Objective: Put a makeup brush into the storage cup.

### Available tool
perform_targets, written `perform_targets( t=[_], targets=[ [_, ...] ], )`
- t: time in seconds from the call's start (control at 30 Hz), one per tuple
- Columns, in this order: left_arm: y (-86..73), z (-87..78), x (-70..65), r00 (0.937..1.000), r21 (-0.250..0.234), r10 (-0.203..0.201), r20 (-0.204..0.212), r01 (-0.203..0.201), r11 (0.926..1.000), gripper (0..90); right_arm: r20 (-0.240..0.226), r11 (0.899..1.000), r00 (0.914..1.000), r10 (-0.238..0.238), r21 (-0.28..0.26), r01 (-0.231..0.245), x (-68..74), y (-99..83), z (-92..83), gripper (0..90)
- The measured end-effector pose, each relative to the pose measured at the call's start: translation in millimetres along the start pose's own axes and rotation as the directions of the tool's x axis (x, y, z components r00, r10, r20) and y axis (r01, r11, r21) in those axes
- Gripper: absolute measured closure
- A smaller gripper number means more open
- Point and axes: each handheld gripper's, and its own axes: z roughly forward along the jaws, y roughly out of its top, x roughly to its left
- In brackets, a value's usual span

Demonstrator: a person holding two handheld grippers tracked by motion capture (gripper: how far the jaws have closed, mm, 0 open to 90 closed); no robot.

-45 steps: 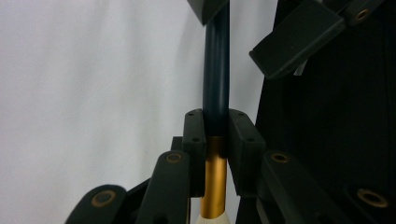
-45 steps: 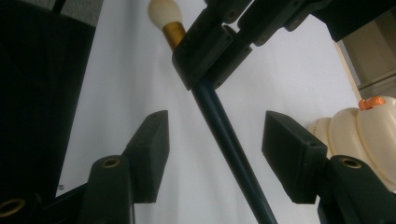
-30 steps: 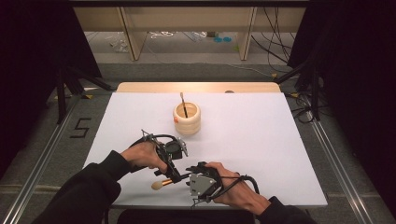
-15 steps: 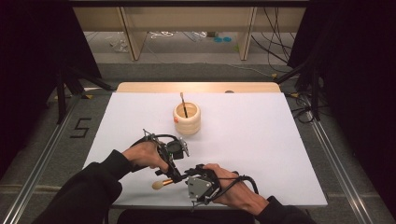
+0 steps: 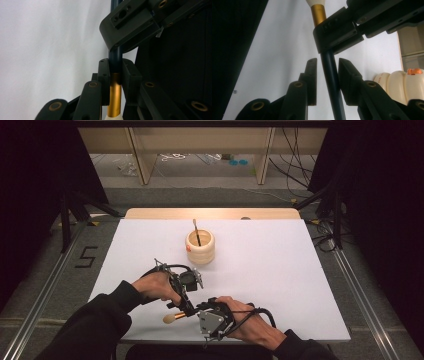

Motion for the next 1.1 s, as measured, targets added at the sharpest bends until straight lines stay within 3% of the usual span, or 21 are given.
perform_targets(
  t=[0.03, 0.13, 0.23, 0.53, 0.57, 0.6, 0.7, 1.1],
  targets=[
    [0.3, 0.2, -0.1, 1.0, 0.003, 0.0, 0.003, 0.0, 1.0, 78.1, -0.015, 1.0, 0.9996, 0.024, 0.019, -0.024, 2.4, 0.3, -0.6, 71.0],
    [1.4, 1.1, -0.7, 1.0, 0.011, -0.004, 0.009, 0.004, 0.9999, 78.1, -0.016, 0.999, 0.9995, 0.028, 0.024, -0.027, 3.1, 0.7, -0.5, 72.1],
    [2.3, 1.7, -1.1, 1.0, 0.013, -0.004, 0.008, 0.004, 0.9999, 78.2, -0.009, 1.0, 1.0, -0.001, 0.016, 0.001, 2.3, 1.2, 0.7, 73.0],
    [3.0, 2.9, -0.9, 0.9999, 0.021, -0.002, 0.016, 0.002, 0.9998, 78.1, -0.02, 0.999, 0.9998, 0.001, 0.033, 0.0, 4.0, 1.5, 0.9, 75.8],
    [3.2, 3.1, -1.0, 0.9999, 0.023, -0.004, 0.016, 0.004, 0.9997, 78.2, -0.014, 0.999, 0.9987, -0.049, 0.011, 0.049, 1.1, 1.0, 2.7, 76.2],
    [3.5, 3.3, -1.3, 0.9998, 0.024, -0.009, 0.019, 0.008, 0.9997, 78.2, -0.014, 0.998, 0.9984, -0.055, 0.008, 0.055, 0.9, 0.8, 2.9, 76.2],
    [4.1, 3.7, -1.9, 0.9996, 0.03, -0.017, 0.023, 0.017, 0.9994, 78.1, -0.018, 0.999, 0.9992, -0.035, 0.025, 0.035, 3.0, 1.0, 2.4, 76.7],
    [5.1, 6.0, -2.0, 0.9995, 0.047, -0.009, 0.029, 0.008, 0.9989, 78.1, -0.043, 0.998, 0.9974, -0.057, 0.011, 0.058, 2.6, 0.8, 4.4, 77.9]
  ],
)
